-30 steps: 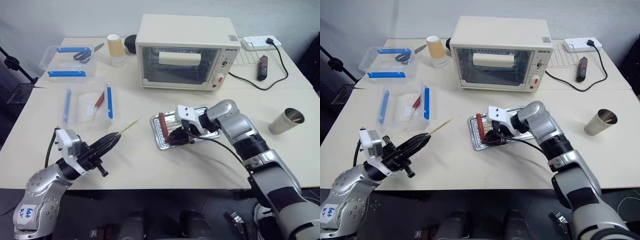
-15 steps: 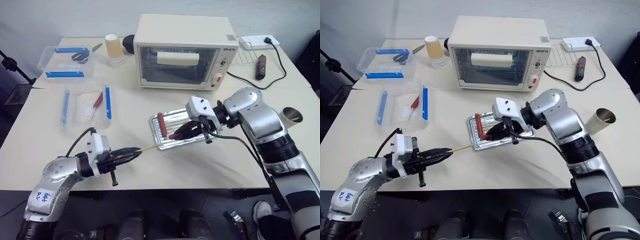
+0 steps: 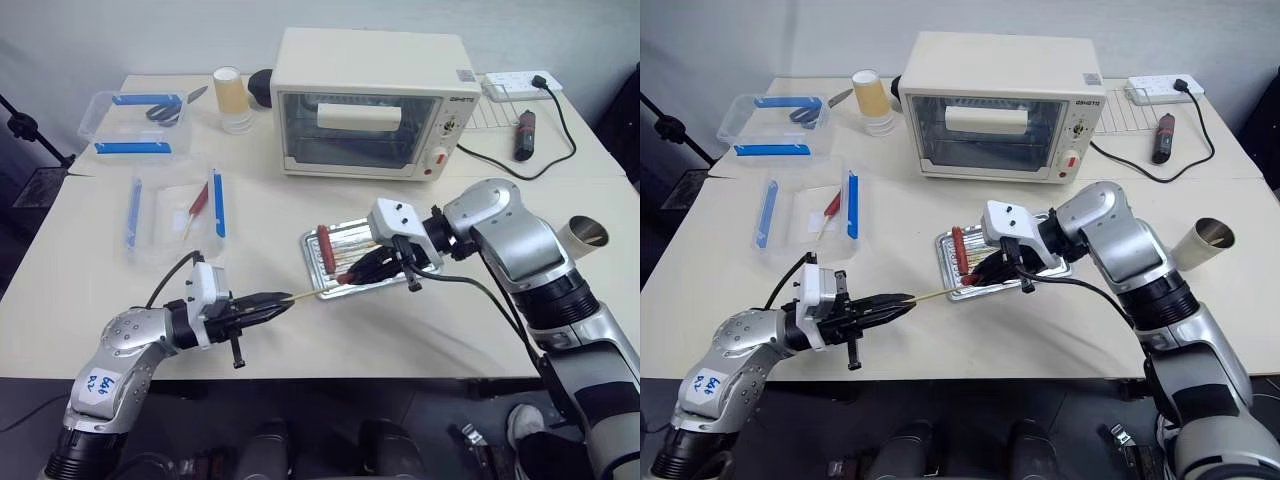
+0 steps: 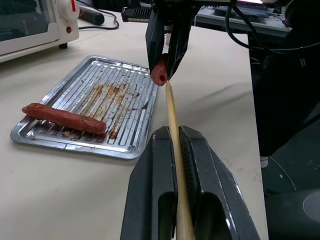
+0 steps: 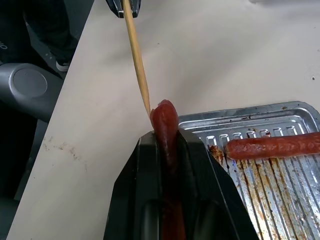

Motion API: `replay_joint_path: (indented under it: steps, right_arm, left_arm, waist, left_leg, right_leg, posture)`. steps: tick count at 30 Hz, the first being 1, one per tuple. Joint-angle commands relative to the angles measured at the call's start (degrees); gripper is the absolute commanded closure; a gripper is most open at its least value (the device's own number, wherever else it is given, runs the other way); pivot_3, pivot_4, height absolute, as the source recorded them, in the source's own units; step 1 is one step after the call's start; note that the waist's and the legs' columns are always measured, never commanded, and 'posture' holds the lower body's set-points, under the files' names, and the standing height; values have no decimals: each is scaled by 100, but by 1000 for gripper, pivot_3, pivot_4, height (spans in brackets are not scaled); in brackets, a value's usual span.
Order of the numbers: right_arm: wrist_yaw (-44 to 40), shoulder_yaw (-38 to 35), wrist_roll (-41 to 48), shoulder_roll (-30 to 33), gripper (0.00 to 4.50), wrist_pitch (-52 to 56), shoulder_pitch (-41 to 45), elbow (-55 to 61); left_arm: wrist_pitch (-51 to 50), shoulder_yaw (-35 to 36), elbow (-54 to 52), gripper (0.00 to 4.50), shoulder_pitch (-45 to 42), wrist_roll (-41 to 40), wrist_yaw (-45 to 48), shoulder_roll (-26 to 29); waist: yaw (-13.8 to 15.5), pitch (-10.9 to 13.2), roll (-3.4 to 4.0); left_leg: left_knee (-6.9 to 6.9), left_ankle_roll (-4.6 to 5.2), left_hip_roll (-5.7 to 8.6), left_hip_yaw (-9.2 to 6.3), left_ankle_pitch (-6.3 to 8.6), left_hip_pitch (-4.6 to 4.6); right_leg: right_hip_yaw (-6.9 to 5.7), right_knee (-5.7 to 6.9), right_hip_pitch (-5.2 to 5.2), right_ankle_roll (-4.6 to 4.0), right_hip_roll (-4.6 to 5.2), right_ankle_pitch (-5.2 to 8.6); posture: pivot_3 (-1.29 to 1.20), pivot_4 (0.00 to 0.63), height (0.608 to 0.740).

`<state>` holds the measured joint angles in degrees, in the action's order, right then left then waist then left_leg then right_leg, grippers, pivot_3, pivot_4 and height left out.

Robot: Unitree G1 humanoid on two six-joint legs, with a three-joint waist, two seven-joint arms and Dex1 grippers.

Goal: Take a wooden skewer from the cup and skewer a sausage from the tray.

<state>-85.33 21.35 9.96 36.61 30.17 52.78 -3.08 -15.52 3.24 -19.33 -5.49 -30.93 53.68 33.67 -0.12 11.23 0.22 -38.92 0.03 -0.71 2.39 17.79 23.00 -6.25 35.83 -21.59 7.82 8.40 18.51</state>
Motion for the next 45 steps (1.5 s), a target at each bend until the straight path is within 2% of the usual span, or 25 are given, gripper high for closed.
replay_joint_path:
  steps: [1, 20, 45]
  right_arm:
    - [-8, 7, 52, 29, 4354, 21, -20, 198]
    - [23, -29, 38, 245, 4354, -30, -27, 22]
    - [19, 74, 49, 54, 4354, 109, 102, 76]
  left_arm:
    - [74, -8, -52, 4500, -57, 34, -69, -63]
    - [-63, 117, -117, 4500, 106, -47, 4, 36]
    - [4, -141, 101, 4500, -134, 93, 65, -88]
  waist:
    - [1, 0, 0]
    - [3, 0, 0]
    - [3, 0, 0]
  left_leg:
    - [-1, 0, 0, 0, 0, 0]
    - [-1, 0, 0, -2, 0, 0]
    - [-2, 0, 0, -1, 0, 1]
  right_leg:
    - [0, 0, 0, 0, 0, 0]
    - [0, 0, 0, 0, 0, 0]
    - [0, 1, 0, 0, 0, 0]
  posture:
    - [0, 150, 740]
    - [0, 150, 740]
    - [0, 150, 740]
